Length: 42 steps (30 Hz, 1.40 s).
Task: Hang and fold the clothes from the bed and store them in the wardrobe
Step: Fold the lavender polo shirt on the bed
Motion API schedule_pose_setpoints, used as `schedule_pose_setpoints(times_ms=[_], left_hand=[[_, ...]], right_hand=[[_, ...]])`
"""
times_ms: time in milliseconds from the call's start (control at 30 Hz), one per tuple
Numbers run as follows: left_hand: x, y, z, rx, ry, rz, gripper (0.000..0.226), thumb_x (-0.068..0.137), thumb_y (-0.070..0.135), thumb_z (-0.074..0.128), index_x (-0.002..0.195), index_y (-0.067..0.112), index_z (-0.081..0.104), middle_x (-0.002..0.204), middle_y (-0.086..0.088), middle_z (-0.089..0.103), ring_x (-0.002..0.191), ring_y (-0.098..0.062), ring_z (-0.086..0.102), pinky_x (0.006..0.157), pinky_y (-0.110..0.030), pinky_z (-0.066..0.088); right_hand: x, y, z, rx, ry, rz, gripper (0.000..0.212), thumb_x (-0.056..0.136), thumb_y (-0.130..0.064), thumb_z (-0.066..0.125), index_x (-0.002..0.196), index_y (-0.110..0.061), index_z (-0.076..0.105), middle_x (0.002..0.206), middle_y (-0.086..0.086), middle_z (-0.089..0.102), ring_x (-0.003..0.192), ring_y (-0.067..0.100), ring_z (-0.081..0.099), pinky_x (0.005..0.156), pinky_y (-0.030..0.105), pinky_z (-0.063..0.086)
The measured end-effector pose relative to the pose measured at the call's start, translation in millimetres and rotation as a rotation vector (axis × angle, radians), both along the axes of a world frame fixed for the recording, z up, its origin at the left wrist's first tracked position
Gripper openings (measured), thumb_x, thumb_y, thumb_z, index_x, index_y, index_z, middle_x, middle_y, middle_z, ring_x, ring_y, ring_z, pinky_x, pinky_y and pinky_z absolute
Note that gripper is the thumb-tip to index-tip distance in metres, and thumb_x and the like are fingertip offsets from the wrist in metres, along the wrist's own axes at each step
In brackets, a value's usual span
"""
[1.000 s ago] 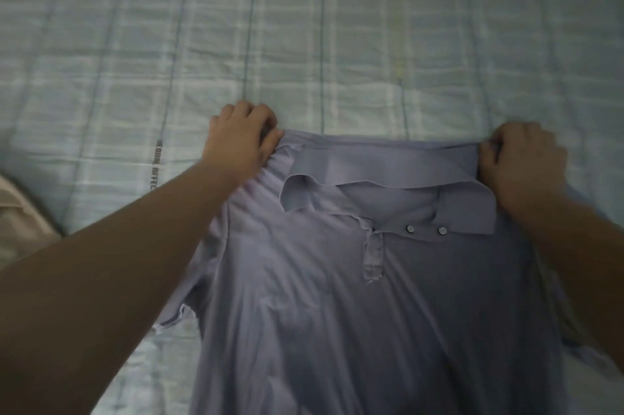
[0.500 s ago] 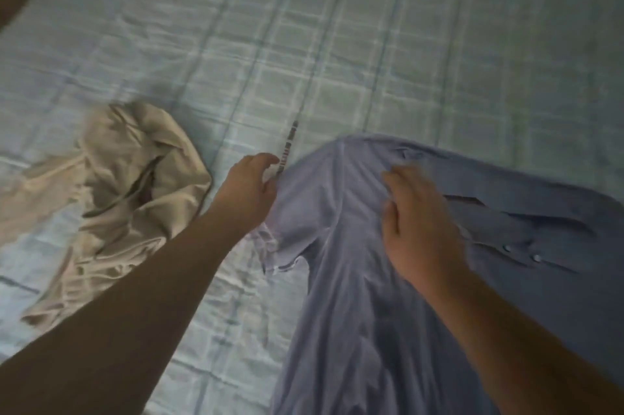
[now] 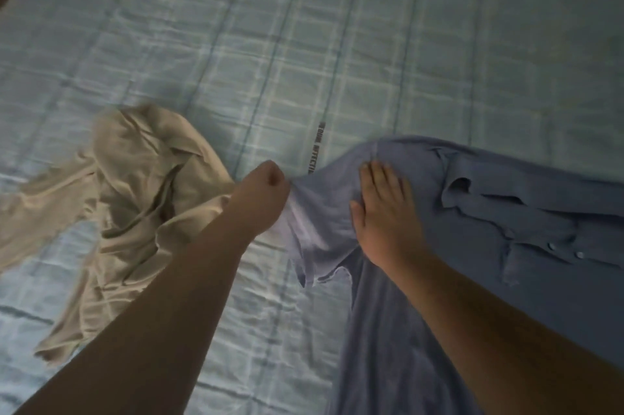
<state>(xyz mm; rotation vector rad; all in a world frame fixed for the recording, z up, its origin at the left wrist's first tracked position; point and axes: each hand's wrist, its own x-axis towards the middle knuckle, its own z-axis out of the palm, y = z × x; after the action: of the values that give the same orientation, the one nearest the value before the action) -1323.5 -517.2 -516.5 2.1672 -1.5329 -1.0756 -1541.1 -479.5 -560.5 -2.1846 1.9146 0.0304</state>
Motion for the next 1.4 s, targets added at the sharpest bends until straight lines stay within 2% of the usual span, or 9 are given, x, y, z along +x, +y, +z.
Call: schedule_pose_setpoints(times_ms=[100,300,467,567,667,1033,1200,1267,1400], left_hand=[[4,-13,4,0.031,0.37,0.302,0.018,0.096,0.021,0.052,0.078,0.021,0.052,0.078,-0.009,0.057,0.074,-0.028,0.06,0.066,-0.047,0.062],[21,-15,-23,0.034,0.152,0.256,0.017,0.094,0.03,0.056,0.087,0.015,0.052,0.083,-0.009,0.06,0.09,-0.036,0.064,0.081,-0.057,0.056],[23,-4,-26,0.181,0.299,0.351,0.065,0.061,0.057,0.074,0.076,-0.006,0.063,0.079,-0.029,0.069,0.081,-0.044,0.072,0.078,-0.058,0.059],[22,5,-22,0.255,0.273,0.296,0.045,0.075,0.04,0.08,0.077,-0.003,0.066,0.074,-0.022,0.069,0.063,-0.03,0.069,0.072,-0.041,0.058],[16,7,-14,0.261,0.313,0.295,0.031,0.084,0.03,0.074,0.079,0.0,0.067,0.077,-0.022,0.068,0.069,-0.032,0.067,0.079,-0.046,0.058],[-12,24,2,-0.133,0.05,0.045,0.012,0.098,0.024,0.052,0.098,0.013,0.049,0.07,-0.002,0.057,0.066,-0.027,0.058,0.062,-0.036,0.045],[-70,32,23,-0.119,0.197,-0.006,0.016,0.094,0.021,0.054,0.089,0.035,0.047,0.062,0.007,0.056,0.056,-0.02,0.06,0.056,-0.045,0.055],[-102,36,31,-0.133,0.197,-0.075,0.023,0.095,0.024,0.054,0.085,0.044,0.047,0.065,0.017,0.059,0.049,-0.006,0.057,0.049,-0.032,0.052],[-168,57,28,-0.037,0.25,-0.228,0.01,0.098,0.025,0.047,0.096,0.035,0.047,0.064,0.004,0.058,0.05,-0.017,0.058,0.045,-0.032,0.047]], right_hand=[[12,-1,-1,-0.024,0.013,-0.078,0.066,0.1,-0.043,0.016,0.157,-0.009,0.019,0.164,0.011,0.018,0.151,0.028,0.015,0.121,0.052,0.012],[37,-4,-20,-0.062,0.009,-0.162,0.067,0.099,-0.044,0.025,0.156,-0.008,0.022,0.163,0.012,0.02,0.151,0.027,0.017,0.12,0.055,0.013],[37,-4,-20,-0.066,0.021,-0.16,0.067,0.1,-0.044,0.026,0.156,-0.009,0.021,0.164,0.012,0.018,0.152,0.028,0.015,0.12,0.054,0.01],[31,5,-7,-0.082,-0.025,-0.152,0.065,0.102,-0.042,0.023,0.156,-0.006,0.019,0.164,0.013,0.016,0.152,0.028,0.014,0.122,0.052,0.012],[25,35,4,-0.135,-0.076,-0.186,0.063,0.1,-0.033,0.027,0.155,-0.002,0.022,0.162,0.016,0.021,0.151,0.029,0.017,0.121,0.051,0.017],[34,73,-6,0.031,-0.035,-0.115,0.072,0.097,-0.042,0.034,0.155,-0.003,0.019,0.164,0.013,0.013,0.152,0.028,0.012,0.119,0.058,0.012],[-5,88,24,0.017,-0.146,-0.169,0.072,0.092,-0.037,0.036,0.155,-0.005,0.024,0.162,0.013,0.022,0.15,0.028,0.02,0.119,0.055,0.022],[-34,97,37,0.016,-0.14,-0.233,0.071,0.09,-0.036,0.038,0.154,-0.006,0.027,0.161,0.013,0.025,0.149,0.028,0.023,0.118,0.054,0.024],[-94,112,55,0.036,-0.124,-0.308,0.073,0.088,-0.031,0.043,0.154,-0.004,0.026,0.161,0.015,0.024,0.15,0.031,0.021,0.119,0.051,0.023]])
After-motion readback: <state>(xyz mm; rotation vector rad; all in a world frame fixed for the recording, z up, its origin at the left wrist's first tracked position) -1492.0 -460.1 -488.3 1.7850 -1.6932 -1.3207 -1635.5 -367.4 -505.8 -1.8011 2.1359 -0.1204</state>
